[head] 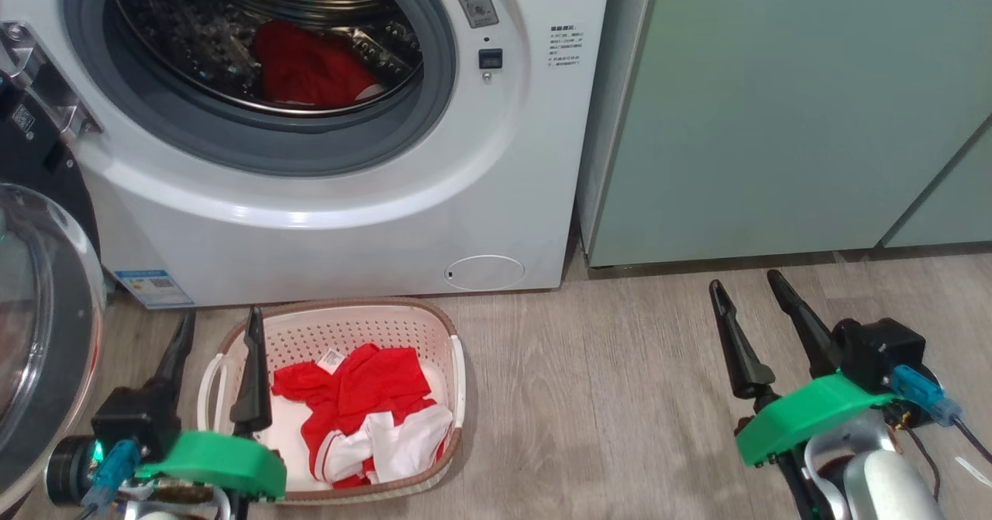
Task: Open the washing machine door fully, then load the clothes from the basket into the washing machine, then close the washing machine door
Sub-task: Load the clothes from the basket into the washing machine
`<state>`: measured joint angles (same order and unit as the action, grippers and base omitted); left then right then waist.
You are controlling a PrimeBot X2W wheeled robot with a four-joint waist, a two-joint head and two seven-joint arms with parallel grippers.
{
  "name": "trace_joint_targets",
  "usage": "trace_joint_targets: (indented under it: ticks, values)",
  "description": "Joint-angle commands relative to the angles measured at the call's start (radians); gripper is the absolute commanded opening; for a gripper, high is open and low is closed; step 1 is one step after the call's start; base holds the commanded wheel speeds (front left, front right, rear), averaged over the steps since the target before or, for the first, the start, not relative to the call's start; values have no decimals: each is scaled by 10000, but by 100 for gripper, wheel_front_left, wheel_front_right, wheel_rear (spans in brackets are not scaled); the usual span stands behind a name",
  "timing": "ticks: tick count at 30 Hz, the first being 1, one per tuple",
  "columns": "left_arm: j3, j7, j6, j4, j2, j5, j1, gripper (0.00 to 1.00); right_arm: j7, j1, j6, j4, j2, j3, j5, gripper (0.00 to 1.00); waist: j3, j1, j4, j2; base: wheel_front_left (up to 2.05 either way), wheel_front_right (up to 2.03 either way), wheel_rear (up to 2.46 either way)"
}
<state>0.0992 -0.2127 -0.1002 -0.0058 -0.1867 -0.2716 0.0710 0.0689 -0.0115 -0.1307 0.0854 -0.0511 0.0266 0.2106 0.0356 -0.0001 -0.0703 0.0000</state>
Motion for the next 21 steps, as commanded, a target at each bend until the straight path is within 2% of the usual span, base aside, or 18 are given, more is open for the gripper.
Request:
trace_joint_targets:
  ticks: [1,21]
  values:
    - [-295,-37,-58,-267,-144,-48,-324,100,-2,-220,0,-382,9,221,-43,100,14,1,0,0,0,0,0]
    - [-166,-17,-220,-255,-186,-44,-715,100,107,-412,0,-387,9,211,44,100,458,1,110,0,0,0,0]
